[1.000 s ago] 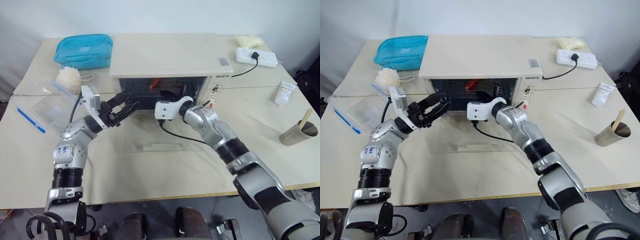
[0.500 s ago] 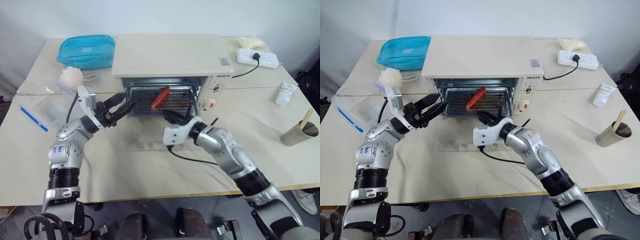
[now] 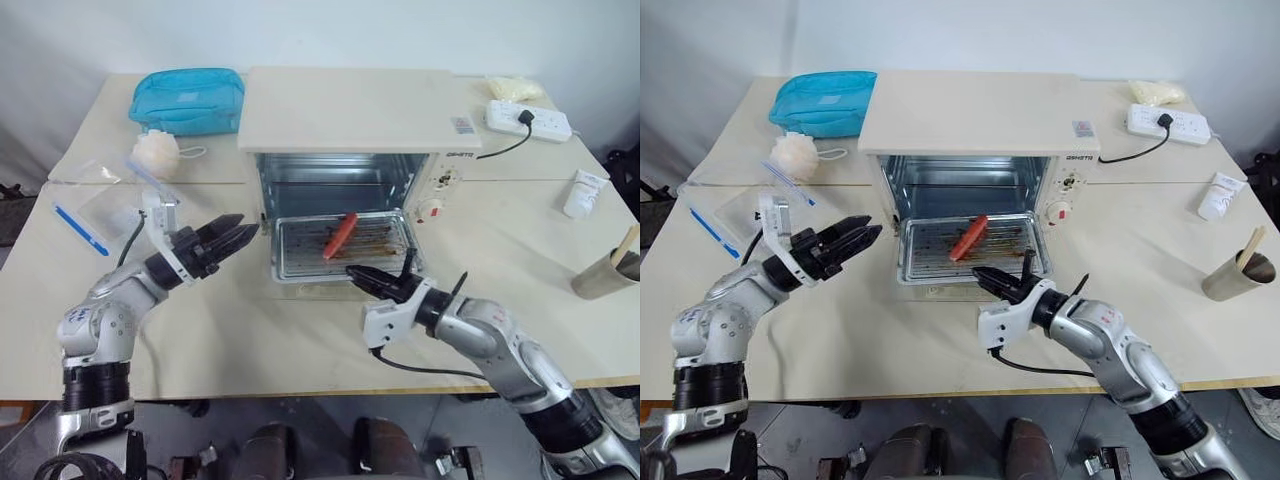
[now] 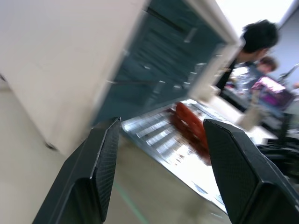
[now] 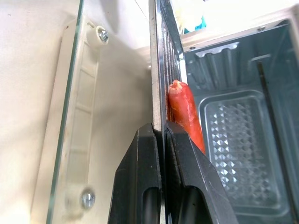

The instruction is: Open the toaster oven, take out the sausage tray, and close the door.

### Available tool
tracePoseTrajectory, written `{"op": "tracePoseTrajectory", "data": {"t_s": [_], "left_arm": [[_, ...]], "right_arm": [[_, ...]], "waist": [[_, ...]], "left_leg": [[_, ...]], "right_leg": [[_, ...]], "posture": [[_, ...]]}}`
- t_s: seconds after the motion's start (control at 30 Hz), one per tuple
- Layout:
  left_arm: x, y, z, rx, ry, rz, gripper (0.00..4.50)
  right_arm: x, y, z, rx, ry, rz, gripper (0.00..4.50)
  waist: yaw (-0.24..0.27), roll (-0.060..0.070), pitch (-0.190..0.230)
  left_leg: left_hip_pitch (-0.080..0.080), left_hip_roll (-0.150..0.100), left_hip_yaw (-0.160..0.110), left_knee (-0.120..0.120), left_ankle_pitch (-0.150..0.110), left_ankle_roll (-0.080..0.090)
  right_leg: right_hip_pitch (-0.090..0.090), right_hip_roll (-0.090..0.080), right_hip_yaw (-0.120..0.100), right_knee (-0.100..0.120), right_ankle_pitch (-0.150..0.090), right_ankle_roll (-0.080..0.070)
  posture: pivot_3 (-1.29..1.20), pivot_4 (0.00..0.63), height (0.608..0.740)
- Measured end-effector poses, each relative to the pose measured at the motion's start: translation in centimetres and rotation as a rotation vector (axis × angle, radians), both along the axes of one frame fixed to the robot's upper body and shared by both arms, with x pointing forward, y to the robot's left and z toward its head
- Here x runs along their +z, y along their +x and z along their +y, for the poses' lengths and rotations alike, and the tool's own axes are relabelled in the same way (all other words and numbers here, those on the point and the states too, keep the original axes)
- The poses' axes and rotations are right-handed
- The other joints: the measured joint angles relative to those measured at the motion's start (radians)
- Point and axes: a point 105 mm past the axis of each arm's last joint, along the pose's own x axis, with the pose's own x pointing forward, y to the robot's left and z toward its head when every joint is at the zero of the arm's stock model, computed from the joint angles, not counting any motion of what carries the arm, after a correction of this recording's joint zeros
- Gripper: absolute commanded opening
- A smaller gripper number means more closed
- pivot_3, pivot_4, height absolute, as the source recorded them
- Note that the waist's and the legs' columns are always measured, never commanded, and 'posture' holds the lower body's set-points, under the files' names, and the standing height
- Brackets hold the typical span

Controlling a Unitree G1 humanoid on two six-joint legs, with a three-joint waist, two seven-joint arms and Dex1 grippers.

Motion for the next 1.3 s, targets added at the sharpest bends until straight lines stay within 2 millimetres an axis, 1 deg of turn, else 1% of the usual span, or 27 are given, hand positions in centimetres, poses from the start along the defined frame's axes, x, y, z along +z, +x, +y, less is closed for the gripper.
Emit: {"op": "tracePoseTrajectory", "data": {"t_s": [0.07, 0.17, 0.27, 0.37, 0.43, 0.53, 0.6, 0.63, 0.73, 0.8, 0.83, 0.93, 0.97, 1.0, 1.07, 1.1, 1.2, 1.27, 1.3], "left_arm": [[0.1, -0.9, -0.4, -0.043, -0.023, 0.071, 2.98], [-0.4, -1.8, -1.3, -0.092, -0.013, 0.189, 2.98], [-1.2, -1.8, -1.8, -0.093, -0.016, 0.289, 2.98], [-0.8, -1.5, -2.4, -0.098, -0.068, 0.325, 2.98], [-0.9, -1.2, -2.6, -0.101, -0.081, 0.362, 2.98], [-1.5, -0.8, -3.1, -0.106, -0.104, 0.414, 2.40], [-1.6, -0.6, -3.5, -0.114, -0.118, 0.428, 1.77], [-1.6, -0.5, -3.6, -0.117, -0.123, 0.435, 1.56], [-1.6, -0.5, -3.8, -0.133, -0.146, 0.451, 0.69], [-1.4, -0.7, -3.8, -0.146, -0.168, 0.459, 0.22], [-1.3, -0.7, -3.9, -0.154, -0.183, 0.461, 0.05], [-1.3, -0.9, -3.7, -0.166, -0.206, 0.485, 0.01], [-1.3, -0.9, -3.7, -0.166, -0.215, 0.493, 0.00], [-1.4, -1.0, -3.6, -0.167, -0.227, 0.507, 0.00], [-1.2, -1.2, -3.4, -0.169, -0.250, 0.522, 0.00], [-1.4, -1.4, -3.2, -0.164, -0.259, 0.541, 0.00], [-2.4, -1.9, -2.5, -0.144, -0.306, 0.609, 0.00], [-3.1, -2.6, -1.7, -0.117, -0.350, 0.652, 0.00], [-3.4, -3.0, -1.0, -0.090, -0.371, 0.672, 0.00]], "right_arm": [[0.2, -0.1, -0.2, 0.000, 0.000, -0.009, 0.02], [0.4, -0.2, -0.2, 0.010, 0.002, -0.025, 0.02], [0.6, -0.5, 0.1, 0.041, -0.001, -0.042, 0.02], [1.0, -0.8, 0.6, 0.081, -0.003, -0.068, 0.02], [1.5, -0.8, 1.0, 0.121, -0.005, -0.093, 0.02], [1.9, -0.8, 1.3, 0.161, -0.007, -0.110, 0.00], [1.7, -0.6, 1.4, 0.169, -0.010, -0.106, 0.00], [1.6, -0.5, 1.4, 0.170, -0.010, -0.103, 0.00], [1.4, -0.4, 1.4, 0.176, -0.016, -0.098, 0.00], [1.4, -0.5, 1.5, 0.189, -0.023, -0.097, 0.00], [1.3, -0.5, 1.5, 0.192, -0.021, -0.091, 0.00], [1.3, -0.7, 1.5, 0.214, -0.008, -0.063, 0.00], [1.3, -0.7, 1.5, 0.218, -0.002, -0.051, 0.47], [1.3, -0.8, 1.5, 0.223, 0.007, -0.038, 0.63], [1.5, -1.0, 1.6, 0.242, 0.037, -0.012, 1.19], [1.6, -1.1, 1.6, 0.251, 0.050, -0.001, 1.46], [1.7, -1.3, 1.5, 0.269, 0.063, 0.023, 2.50], [2.0, -1.3, 0.9, 0.268, 0.071, 0.033, 3.20], [2.2, -1.3, 0.5, 0.262, 0.079, 0.040, 3.53]], "waist": [[0.003, 0.000, 0.000], [0.010, 0.000, 0.000], [0.015, 0.000, 0.000], [0.016, 0.000, 0.000], [0.015, 0.000, 0.000], [0.014, 0.000, 0.000], [0.014, 0.000, 0.000], [0.014, 0.000, 0.000], [0.014, 0.000, 0.000], [0.014, 0.000, 0.000], [0.014, 0.000, 0.000], [0.014, 0.000, 0.000], [0.014, 0.000, 0.000], [0.014, 0.000, 0.000], [0.013, 0.000, 0.000], [0.013, 0.000, 0.000], [0.012, 0.000, 0.000], [0.010, 0.000, 0.000], [0.010, 0.000, 0.000]], "left_leg": [[0.000, 0.000, 0.000, 0.001, 0.000, 0.000], [0.000, 0.000, 0.001, 0.001, 0.000, 0.000], [0.000, 0.000, 0.001, 0.001, 0.000, 0.000], [0.000, -0.001, 0.001, 0.001, 0.000, 0.000], [0.000, -0.001, 0.001, 0.001, 0.000, 0.000], [0.000, 0.000, 0.001, 0.001, 0.000, 0.000], [0.000, 0.000, 0.001, 0.001, 0.000, 0.000], [0.000, 0.000, 0.001, 0.001, 0.000, 0.000], [0.000, -0.001, 0.001, 0.001, 0.000, 0.000], [0.000, 0.000, 0.001, 0.001, 0.000, 0.000], [0.000, 0.000, 0.001, 0.001, 0.000, 0.000], [0.000, 0.000, 0.001, 0.001, 0.000, 0.000], [0.000, 0.000, 0.001, 0.001, 0.000, 0.000], [0.000, 0.000, 0.001, 0.001, 0.000, 0.000], [0.001, 0.000, 0.001, 0.001, 0.000, 0.000], [0.001, 0.000, 0.001, 0.001, 0.000, 0.000], [0.001, 0.000, 0.000, 0.001, 0.000, 0.000], [0.001, 0.000, 0.000, 0.000, 0.000, 0.000], [0.001, 0.000, 0.000, 0.000, 0.000, 0.000]], "right_leg": [[0.000, 0.000, 0.001, 0.000, 0.000, 0.000], [0.000, 0.000, 0.002, 0.000, 0.000, 0.000], [0.000, 0.000, 0.003, 0.000, 0.000, 0.000], [0.001, 0.000, 0.003, 0.000, 0.000, 0.000], [0.000, 0.001, 0.003, 0.000, 0.000, 0.000], [0.000, 0.001, 0.003, 0.000, 0.000, 0.000], [0.000, 0.001, 0.003, 0.000, 0.000, 0.000], [0.000, 0.001, 0.003, -0.001, 0.000, 0.000], [0.000, 0.001, 0.003, -0.001, 0.000, 0.000], [0.000, 0.001, 0.003, -0.001, 0.000, 0.000], [0.000, 0.001, 0.003, -0.001, 0.000, 0.000], [0.000, 0.001, 0.003, -0.001, 0.000, 0.000], [0.000, 0.001, 0.003, -0.001, 0.000, 0.000], [0.000, 0.001, 0.003, -0.001, 0.000, 0.000], [0.000, 0.001, 0.004, 0.000, 0.000, 0.000], [0.001, 0.001, 0.004, 0.000, 0.000, 0.000], [0.001, 0.001, 0.006, 0.000, 0.000, 0.000], [0.000, 0.000, 0.008, 0.000, 0.000, 0.000], [0.000, 0.000, 0.009, 0.000, 0.000, 0.000]], "posture": [[0.00, 0.150, 0.740], [0.00, 0.150, 0.740], [0.00, 0.150, 0.740], [0.00, 0.150, 0.740], [0.00, 0.150, 0.740], [0.00, 0.150, 0.740], [0.00, 0.150, 0.740], [0.00, 0.150, 0.740], [0.00, 0.150, 0.740], [0.00, 0.150, 0.740], [0.00, 0.150, 0.740], [0.00, 0.150, 0.740], [0.00, 0.150, 0.740], [0.00, 0.150, 0.740], [0.00, 0.150, 0.740], [0.00, 0.150, 0.740], [0.00, 0.150, 0.740], [0.00, 0.150, 0.740], [0.00, 0.150, 0.740]]}}
